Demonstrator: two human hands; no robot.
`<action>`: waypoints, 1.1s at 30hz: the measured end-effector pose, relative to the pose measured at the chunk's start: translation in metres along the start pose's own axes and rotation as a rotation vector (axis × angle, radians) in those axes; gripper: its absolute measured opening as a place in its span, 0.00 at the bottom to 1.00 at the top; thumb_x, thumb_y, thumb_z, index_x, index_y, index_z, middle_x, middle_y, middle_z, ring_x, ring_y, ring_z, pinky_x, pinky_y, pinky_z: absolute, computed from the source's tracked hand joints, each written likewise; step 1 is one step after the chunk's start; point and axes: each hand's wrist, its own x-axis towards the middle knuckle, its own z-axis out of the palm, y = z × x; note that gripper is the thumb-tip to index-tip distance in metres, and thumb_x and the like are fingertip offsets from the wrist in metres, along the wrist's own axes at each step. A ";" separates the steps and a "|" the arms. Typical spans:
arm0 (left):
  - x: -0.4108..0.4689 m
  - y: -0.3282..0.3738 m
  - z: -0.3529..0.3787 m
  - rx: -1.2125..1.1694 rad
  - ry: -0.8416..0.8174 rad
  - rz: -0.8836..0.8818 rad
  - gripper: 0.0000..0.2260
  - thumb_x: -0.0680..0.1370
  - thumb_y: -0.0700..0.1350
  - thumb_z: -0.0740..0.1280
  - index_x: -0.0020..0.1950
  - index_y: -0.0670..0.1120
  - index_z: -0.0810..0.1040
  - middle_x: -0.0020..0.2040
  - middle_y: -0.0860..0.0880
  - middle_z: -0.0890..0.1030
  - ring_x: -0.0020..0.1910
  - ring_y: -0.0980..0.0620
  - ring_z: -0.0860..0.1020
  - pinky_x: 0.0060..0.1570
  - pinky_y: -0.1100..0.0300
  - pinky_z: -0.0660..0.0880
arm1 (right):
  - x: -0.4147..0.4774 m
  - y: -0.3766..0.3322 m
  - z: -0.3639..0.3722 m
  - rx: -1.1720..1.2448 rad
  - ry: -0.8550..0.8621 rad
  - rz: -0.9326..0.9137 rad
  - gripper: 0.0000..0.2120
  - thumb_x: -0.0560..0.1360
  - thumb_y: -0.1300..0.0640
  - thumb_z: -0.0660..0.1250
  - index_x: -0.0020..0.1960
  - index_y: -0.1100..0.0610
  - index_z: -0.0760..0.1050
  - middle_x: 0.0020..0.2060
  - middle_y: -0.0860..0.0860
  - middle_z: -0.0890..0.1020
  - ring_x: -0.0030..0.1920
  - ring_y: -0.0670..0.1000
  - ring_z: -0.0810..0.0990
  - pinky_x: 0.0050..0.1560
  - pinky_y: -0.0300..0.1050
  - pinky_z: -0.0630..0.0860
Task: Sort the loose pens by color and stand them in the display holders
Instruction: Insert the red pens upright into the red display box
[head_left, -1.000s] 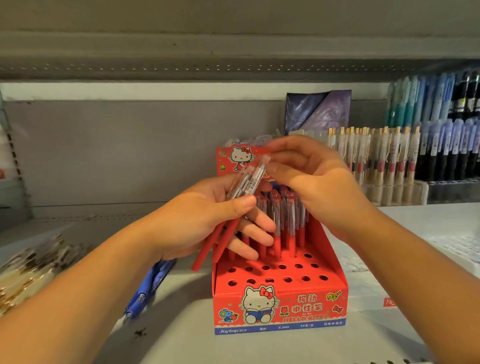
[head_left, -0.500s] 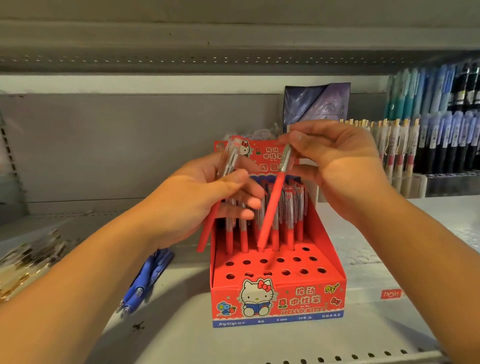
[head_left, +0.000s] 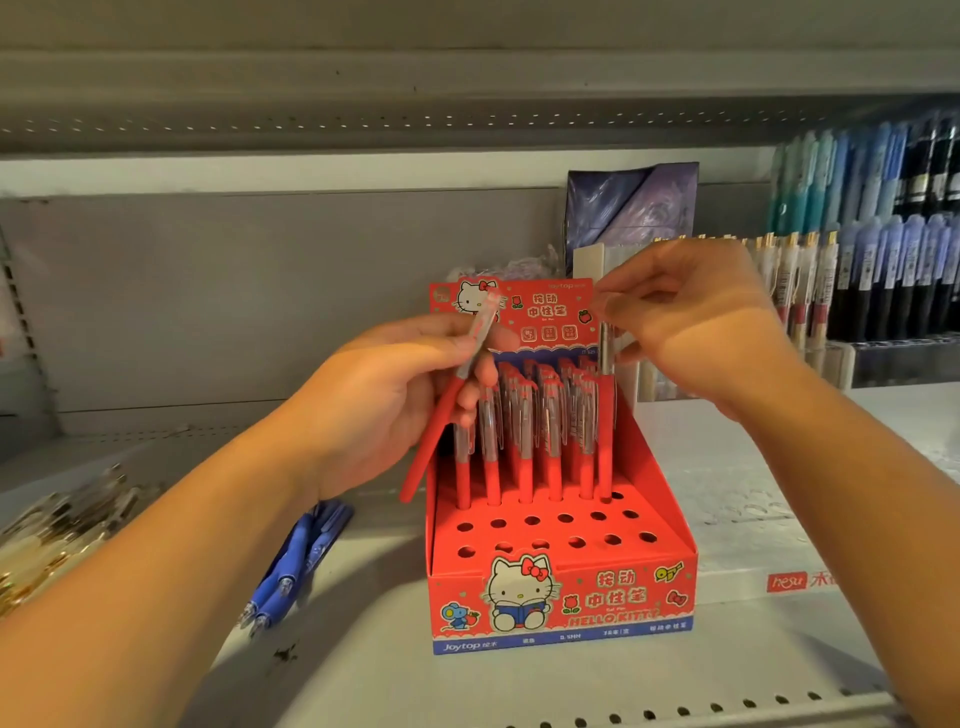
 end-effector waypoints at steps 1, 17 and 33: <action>0.000 0.000 -0.001 0.009 0.007 -0.008 0.10 0.74 0.41 0.63 0.52 0.38 0.77 0.38 0.45 0.77 0.33 0.52 0.73 0.35 0.62 0.73 | 0.001 0.001 -0.001 -0.033 -0.003 -0.001 0.10 0.72 0.64 0.73 0.38 0.51 0.80 0.39 0.54 0.85 0.39 0.53 0.84 0.40 0.55 0.83; -0.007 0.005 0.001 0.116 0.024 0.023 0.10 0.69 0.42 0.74 0.50 0.45 0.84 0.42 0.46 0.84 0.40 0.49 0.84 0.38 0.59 0.81 | 0.001 0.002 -0.005 -0.009 -0.052 -0.007 0.13 0.70 0.67 0.73 0.32 0.52 0.79 0.34 0.51 0.85 0.35 0.55 0.85 0.33 0.52 0.83; -0.006 0.005 -0.001 0.183 0.122 0.101 0.12 0.63 0.43 0.78 0.46 0.49 0.85 0.42 0.48 0.85 0.36 0.55 0.82 0.34 0.64 0.78 | 0.000 -0.002 -0.003 -0.252 -0.172 0.115 0.05 0.68 0.66 0.70 0.34 0.60 0.77 0.34 0.60 0.83 0.30 0.56 0.84 0.35 0.57 0.82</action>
